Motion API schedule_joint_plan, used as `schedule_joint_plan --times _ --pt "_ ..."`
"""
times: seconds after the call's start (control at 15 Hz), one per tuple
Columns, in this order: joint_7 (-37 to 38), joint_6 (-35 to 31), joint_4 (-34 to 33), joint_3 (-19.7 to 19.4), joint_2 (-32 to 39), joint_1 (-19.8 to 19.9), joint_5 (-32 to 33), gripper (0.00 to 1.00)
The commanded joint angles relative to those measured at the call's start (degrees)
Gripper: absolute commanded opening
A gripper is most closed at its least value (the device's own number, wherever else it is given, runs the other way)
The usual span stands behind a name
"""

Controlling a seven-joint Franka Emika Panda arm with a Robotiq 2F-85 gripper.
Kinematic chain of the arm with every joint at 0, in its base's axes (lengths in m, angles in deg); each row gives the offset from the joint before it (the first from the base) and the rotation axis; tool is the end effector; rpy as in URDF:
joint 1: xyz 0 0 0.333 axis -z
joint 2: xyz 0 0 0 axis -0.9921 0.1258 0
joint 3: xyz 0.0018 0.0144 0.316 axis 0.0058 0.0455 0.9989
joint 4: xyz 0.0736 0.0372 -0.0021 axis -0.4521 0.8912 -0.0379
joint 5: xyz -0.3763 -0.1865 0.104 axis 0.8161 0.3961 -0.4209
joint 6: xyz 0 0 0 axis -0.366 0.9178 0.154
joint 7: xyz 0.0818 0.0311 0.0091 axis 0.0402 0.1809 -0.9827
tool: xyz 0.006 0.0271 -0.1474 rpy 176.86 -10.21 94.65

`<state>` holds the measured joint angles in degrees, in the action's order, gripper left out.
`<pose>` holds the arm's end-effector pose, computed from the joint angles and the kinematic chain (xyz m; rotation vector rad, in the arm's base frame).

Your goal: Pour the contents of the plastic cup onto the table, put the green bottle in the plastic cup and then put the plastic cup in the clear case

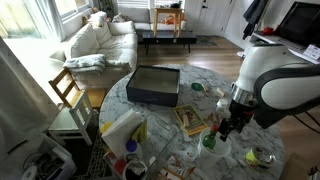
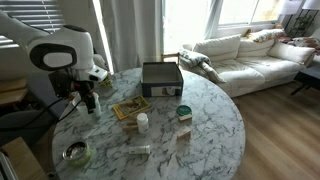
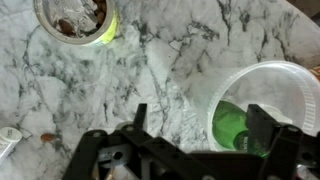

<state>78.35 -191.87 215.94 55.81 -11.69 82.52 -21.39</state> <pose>0.4352 0.0092 0.2248 -3.0144 0.3121 0.1993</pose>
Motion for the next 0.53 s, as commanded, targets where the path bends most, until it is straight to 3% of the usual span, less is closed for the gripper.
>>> schedule_joint_plan --times 0.0,0.13,0.2,0.27,0.33,0.47 --pt "0.0 0.3 -0.2 0.0 0.5 0.0 -0.2 0.75" --pt "-1.1 -0.4 0.2 0.0 1.0 -0.5 -2.0 0.79" --pt "-1.7 -0.6 0.4 0.0 1.2 -0.7 -2.8 0.75" --pt "-1.8 -1.1 0.7 0.0 1.6 -0.8 -3.6 0.54" --pt "-2.0 -1.3 0.9 0.0 1.8 -0.9 -4.2 0.54" --pt "-1.9 -1.2 0.8 0.1 2.3 -1.0 -5.4 0.38"
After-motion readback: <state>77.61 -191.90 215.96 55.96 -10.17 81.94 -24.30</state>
